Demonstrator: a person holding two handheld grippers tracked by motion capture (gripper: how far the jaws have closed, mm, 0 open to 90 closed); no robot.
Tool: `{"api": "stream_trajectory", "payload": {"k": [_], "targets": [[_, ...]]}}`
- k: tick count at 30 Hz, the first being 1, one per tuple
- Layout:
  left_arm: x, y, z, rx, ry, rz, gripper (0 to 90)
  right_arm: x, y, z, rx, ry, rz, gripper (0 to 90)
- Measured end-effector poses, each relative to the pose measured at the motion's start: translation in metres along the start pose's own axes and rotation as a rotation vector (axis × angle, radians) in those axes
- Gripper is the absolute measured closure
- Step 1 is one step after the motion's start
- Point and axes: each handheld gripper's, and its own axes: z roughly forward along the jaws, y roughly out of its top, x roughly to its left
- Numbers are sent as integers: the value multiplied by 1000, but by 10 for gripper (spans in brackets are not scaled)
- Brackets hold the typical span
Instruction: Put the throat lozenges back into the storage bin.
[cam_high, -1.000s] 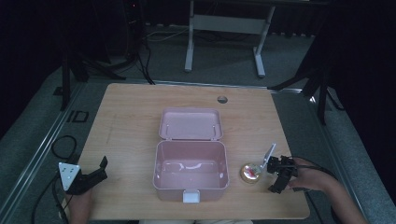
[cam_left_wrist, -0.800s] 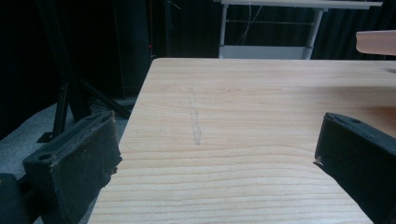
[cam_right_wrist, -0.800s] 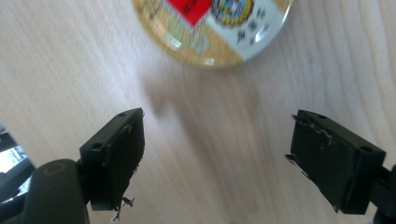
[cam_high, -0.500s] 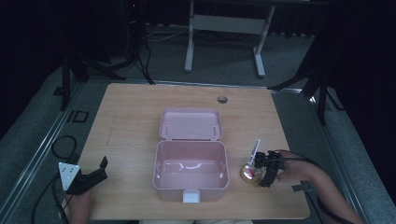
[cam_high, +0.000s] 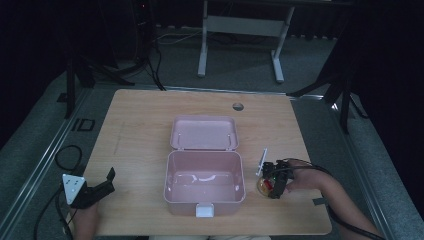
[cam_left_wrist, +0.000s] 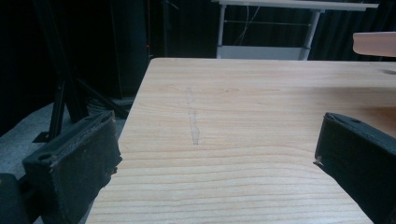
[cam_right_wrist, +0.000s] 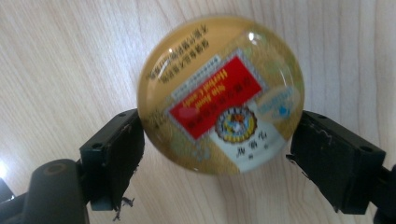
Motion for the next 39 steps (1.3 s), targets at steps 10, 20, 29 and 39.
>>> {"api": "stream_trajectory", "payload": {"k": [10, 20, 29, 39], "targets": [[0, 0, 0, -1, -3, -5, 3, 0, 13, 5, 25, -1, -22, 181], [0, 0, 0, 1, -5, -6, 3, 1, 12, -2, 43, 16, -50, 195], [0, 0, 0, 3, -5, -2, 3, 7, 10, -30, 38, 17, -59, 197], [0, 0, 0, 3, -3, -2, 3, 12, 8, -62, 45, -2, -66, 198]]}}
